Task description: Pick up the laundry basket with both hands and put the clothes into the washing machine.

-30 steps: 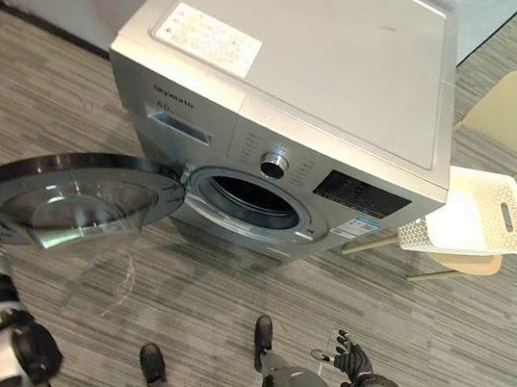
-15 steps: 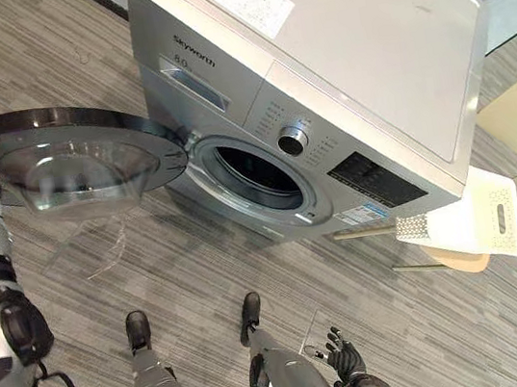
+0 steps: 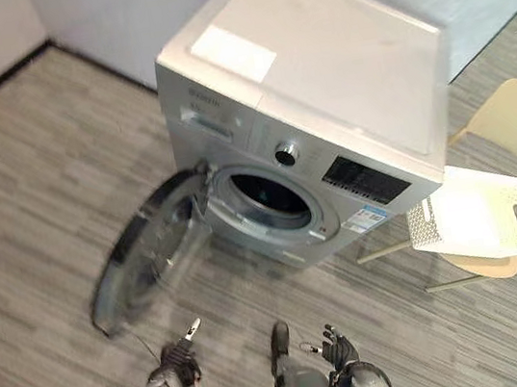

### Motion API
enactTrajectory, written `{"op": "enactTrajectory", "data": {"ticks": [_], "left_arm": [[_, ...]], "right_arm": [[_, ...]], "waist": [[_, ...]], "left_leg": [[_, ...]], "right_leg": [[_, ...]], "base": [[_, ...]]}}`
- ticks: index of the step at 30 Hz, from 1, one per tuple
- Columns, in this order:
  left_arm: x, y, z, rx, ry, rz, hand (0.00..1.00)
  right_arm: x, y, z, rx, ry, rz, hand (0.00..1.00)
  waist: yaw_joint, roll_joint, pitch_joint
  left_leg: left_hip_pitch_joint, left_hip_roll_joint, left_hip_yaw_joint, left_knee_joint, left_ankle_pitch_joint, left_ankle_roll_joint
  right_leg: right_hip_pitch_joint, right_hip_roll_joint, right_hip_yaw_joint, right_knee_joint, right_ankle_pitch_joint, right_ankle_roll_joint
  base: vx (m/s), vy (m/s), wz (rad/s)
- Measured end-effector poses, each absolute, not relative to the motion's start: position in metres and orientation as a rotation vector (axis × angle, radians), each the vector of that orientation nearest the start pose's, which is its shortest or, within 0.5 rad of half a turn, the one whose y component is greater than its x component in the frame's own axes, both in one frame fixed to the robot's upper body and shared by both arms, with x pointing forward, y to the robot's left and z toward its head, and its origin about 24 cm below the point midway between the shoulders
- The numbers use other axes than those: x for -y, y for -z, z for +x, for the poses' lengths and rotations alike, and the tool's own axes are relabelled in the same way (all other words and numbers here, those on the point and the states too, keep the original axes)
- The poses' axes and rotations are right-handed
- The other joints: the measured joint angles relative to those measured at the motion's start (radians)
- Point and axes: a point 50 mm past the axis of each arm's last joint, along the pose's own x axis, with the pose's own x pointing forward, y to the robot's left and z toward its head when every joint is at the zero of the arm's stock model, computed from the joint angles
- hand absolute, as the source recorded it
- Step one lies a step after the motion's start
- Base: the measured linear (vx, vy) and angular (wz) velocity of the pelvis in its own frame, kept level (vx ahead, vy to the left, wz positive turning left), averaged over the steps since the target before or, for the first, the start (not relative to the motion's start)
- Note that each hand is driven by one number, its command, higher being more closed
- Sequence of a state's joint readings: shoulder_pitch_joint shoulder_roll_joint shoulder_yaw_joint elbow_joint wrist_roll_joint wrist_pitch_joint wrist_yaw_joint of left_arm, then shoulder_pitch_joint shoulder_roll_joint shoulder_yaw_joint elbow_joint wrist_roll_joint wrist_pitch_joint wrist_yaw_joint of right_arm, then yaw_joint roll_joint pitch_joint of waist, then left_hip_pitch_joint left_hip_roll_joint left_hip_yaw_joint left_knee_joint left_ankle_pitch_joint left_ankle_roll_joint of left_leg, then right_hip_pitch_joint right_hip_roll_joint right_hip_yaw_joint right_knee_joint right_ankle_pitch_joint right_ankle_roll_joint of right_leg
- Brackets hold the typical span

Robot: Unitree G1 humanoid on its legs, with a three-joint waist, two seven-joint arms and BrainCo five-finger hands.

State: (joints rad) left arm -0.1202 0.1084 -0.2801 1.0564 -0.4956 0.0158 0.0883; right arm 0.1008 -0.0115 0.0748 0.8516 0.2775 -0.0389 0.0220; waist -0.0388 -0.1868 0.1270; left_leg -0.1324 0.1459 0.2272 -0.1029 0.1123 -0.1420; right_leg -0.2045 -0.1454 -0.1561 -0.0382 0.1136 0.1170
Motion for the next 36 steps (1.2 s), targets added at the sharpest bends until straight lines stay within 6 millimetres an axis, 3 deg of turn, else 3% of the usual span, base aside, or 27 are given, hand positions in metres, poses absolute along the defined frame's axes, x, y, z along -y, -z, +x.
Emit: {"op": "enactTrajectory", "data": {"ticks": [2,4,7,9,10,12,15,17,20,24,28,30,33,36], "left_arm": [[-0.129,0.137,0.170,-0.944,0.092,-0.061,0.00],[-0.103,0.124,0.179,-0.856,0.259,0.004,0.00],[-0.075,0.102,0.195,-0.729,0.391,0.022,0.00],[-0.047,0.066,0.222,-0.554,0.498,0.005,0.00],[-0.041,0.055,0.228,-0.507,0.518,-0.011,0.00],[-0.019,0.009,0.248,-0.314,0.598,-0.078,0.00],[-0.002,-0.043,0.257,-0.118,0.685,-0.190,0.00],[0.005,-0.063,0.253,-0.042,0.731,-0.254,0.00],[0.011,-0.070,0.246,-0.008,0.787,-0.271,0.00],[-0.003,-0.056,0.237,-0.054,0.718,-0.327,0.00],[-0.057,-0.043,0.233,-0.062,0.491,-0.399,0.00],[-0.098,-0.032,0.233,-0.055,0.282,-0.397,0.00],[-0.137,-0.021,0.230,-0.064,0.057,-0.376,0.00],[-0.150,-0.002,0.228,-0.107,-0.138,-0.267,0.00]], "right_arm": [[0.148,0.147,0.120,-0.937,0.086,0.233,0.00],[0.153,0.146,0.122,-0.936,0.095,0.218,0.00],[0.156,0.146,0.123,-0.929,0.108,0.222,0.00],[0.159,0.146,0.123,-0.925,0.136,0.232,0.00],[0.160,0.146,0.123,-0.925,0.147,0.231,0.00],[0.165,0.147,0.117,-0.938,0.172,0.237,0.00],[0.171,0.149,0.108,-0.951,0.202,0.246,0.00],[0.173,0.149,0.108,-0.939,0.209,0.246,0.00],[0.174,0.148,0.108,-0.932,0.213,0.244,0.00],[0.176,0.148,0.107,-0.929,0.216,0.239,0.00],[0.177,0.148,0.105,-0.927,0.219,0.244,0.00],[0.178,0.148,0.102,-0.918,0.224,0.255,0.00],[0.178,0.148,0.099,-0.910,0.235,0.262,0.00],[0.178,0.148,0.095,-0.906,0.244,0.265,0.00]], "waist": [[-0.004,0.031,-0.043],[-0.005,0.063,-0.052],[-0.020,0.079,-0.061],[-0.057,0.089,-0.069],[-0.062,0.091,-0.069],[-0.079,0.100,-0.074],[-0.111,0.128,-0.090],[-0.119,0.139,-0.095],[-0.119,0.150,-0.097],[-0.119,0.163,-0.105],[-0.114,0.170,-0.110],[-0.108,0.170,-0.110],[-0.100,0.171,-0.113],[-0.080,0.170,-0.114]], "left_leg": [[0.015,-0.014,0.013,0.000,-0.008,0.012],[0.024,-0.022,0.026,0.000,-0.015,0.022],[0.038,-0.022,0.043,0.000,-0.019,0.028],[0.049,-0.022,0.060,0.000,-0.022,0.032],[0.053,-0.021,0.067,0.000,-0.022,0.032],[0.075,-0.021,0.095,0.001,-0.033,0.039],[0.087,-0.020,0.122,0.006,-0.043,0.036],[0.106,-0.017,0.136,0.007,-0.048,0.029],[0.132,-0.008,0.144,0.007,-0.057,0.024],[0.134,-0.007,0.144,0.004,-0.058,0.025],[0.137,-0.006,0.148,0.000,-0.062,0.020],[0.144,-0.005,0.153,0.000,-0.063,0.020],[0.150,-0.006,0.153,0.000,-0.064,0.022],[0.172,-0.004,0.159,0.000,-0.071,0.021]], "right_leg": [[0.011,-0.013,0.011,-0.001,-0.003,0.004],[0.011,-0.018,0.028,-0.002,-0.002,0.005],[0.014,-0.017,0.046,-0.002,0.001,0.011],[0.018,-0.015,0.054,-0.005,0.006,0.016],[0.020,-0.015,0.058,-0.008,0.009,0.013],[0.027,-0.008,0.087,-0.023,0.021,0.006],[0.028,-0.005,0.108,-0.036,0.029,0.003],[0.037,0.001,0.121,-0.036,0.029,0.002],[0.061,0.010,0.124,-0.044,0.029,0.002],[0.069,0.010,0.119,-0.052,0.025,-0.005],[0.070,0.011,0.121,-0.052,0.020,-0.013],[0.079,0.011,0.119,-0.053,0.020,-0.016],[0.086,0.010,0.115,-0.053,0.021,-0.030],[0.108,0.011,0.112,-0.058,0.019,-0.039]], "base": [[0.06,0.044,-0.08],[0.06,0.034,-0.14],[0.07,0.011,-0.16],[0.09,-0.004,-0.19],[0.08,-0.004,-0.28],[0.07,-0.006,-0.38],[0.09,-0.009,-0.26],[0.07,-0.023,-0.29],[0.02,-0.027,-0.10],[-0.04,-0.018,0.01],[-0.04,-0.016,-0.02],[0.00,0.000,0.00],[0.00,0.000,0.00],[0.01,-0.011,-0.03]]}}
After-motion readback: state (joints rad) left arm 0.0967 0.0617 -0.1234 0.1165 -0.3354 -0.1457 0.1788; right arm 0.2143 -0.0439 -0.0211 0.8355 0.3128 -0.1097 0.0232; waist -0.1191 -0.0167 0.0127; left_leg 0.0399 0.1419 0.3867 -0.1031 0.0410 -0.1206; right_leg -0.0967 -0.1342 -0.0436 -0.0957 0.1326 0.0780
